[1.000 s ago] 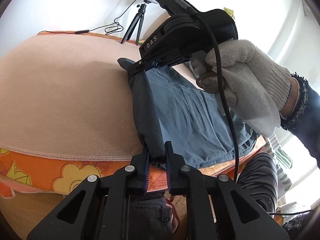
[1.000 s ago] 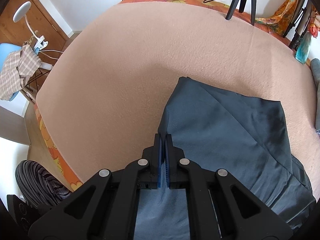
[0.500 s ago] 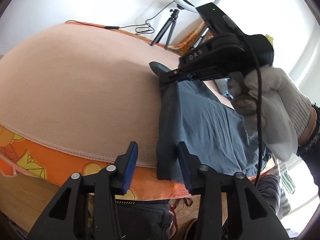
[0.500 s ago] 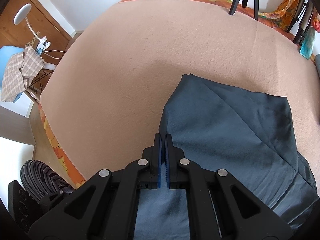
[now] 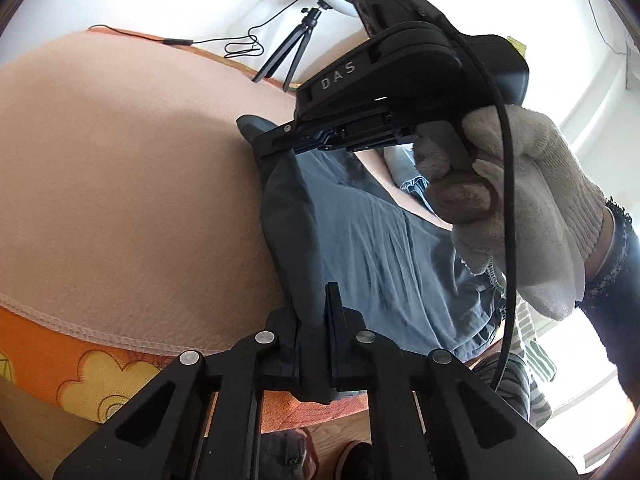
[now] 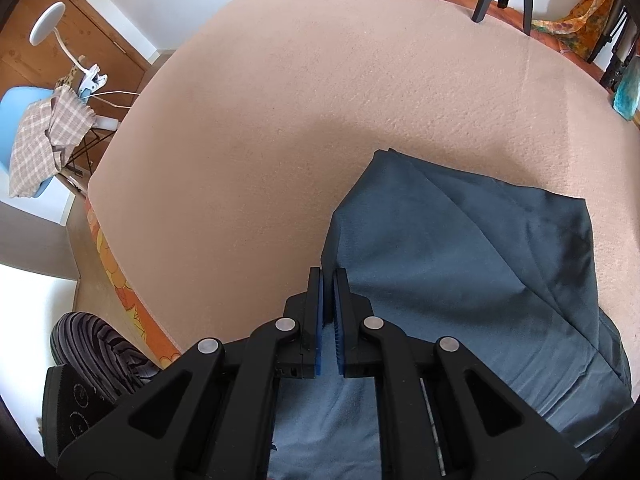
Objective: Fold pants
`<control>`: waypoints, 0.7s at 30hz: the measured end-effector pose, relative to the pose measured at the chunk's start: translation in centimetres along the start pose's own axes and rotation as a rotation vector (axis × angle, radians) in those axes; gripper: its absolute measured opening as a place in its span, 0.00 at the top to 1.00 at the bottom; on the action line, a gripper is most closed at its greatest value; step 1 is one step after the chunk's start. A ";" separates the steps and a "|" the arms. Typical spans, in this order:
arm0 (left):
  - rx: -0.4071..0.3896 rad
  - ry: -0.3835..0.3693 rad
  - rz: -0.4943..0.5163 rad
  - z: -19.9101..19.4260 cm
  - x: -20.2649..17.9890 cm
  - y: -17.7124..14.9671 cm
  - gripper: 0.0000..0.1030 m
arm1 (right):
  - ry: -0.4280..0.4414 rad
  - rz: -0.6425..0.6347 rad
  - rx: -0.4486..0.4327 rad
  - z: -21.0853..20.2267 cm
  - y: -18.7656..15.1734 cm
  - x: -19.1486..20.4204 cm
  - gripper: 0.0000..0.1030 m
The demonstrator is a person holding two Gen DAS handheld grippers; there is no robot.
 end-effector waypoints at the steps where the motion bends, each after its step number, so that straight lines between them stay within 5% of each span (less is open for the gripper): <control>1: -0.006 0.000 0.006 0.0 -0.2 0.0 0.93 | -0.001 0.002 0.005 0.0 0.2 0.0 0.86; 5: -0.018 -0.002 0.031 -0.1 -1.0 0.1 0.93 | -0.065 -0.020 0.004 0.0 1.7 0.4 0.61; 10: -0.027 0.001 0.069 -0.6 -1.7 0.3 0.93 | -0.145 -0.042 0.059 1.6 3.2 1.4 0.57; 15: -0.028 -0.003 0.100 -0.4 -2.6 0.2 0.93 | -0.302 -0.094 0.109 3.4 3.7 1.6 0.56; 19: -0.022 -0.010 0.115 -0.1 -3.2 0.2 0.93 | -0.339 -0.081 0.109 3.6 3.9 0.6 0.56; 21: -0.018 -0.017 0.122 -0.1 -3.7 0.1 0.93 | -0.334 -0.082 0.099 3.4 3.9 0.1 0.71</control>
Point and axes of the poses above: each gripper's, at about its wrist camera, not at the fingertips, and z roughly the way its jaws point, x to its left, y to its top, the point moved 4 cm from there along z, roughly the way its jaws point, and after that the axes turned 4 degrees about x, right-handed, at the moved point
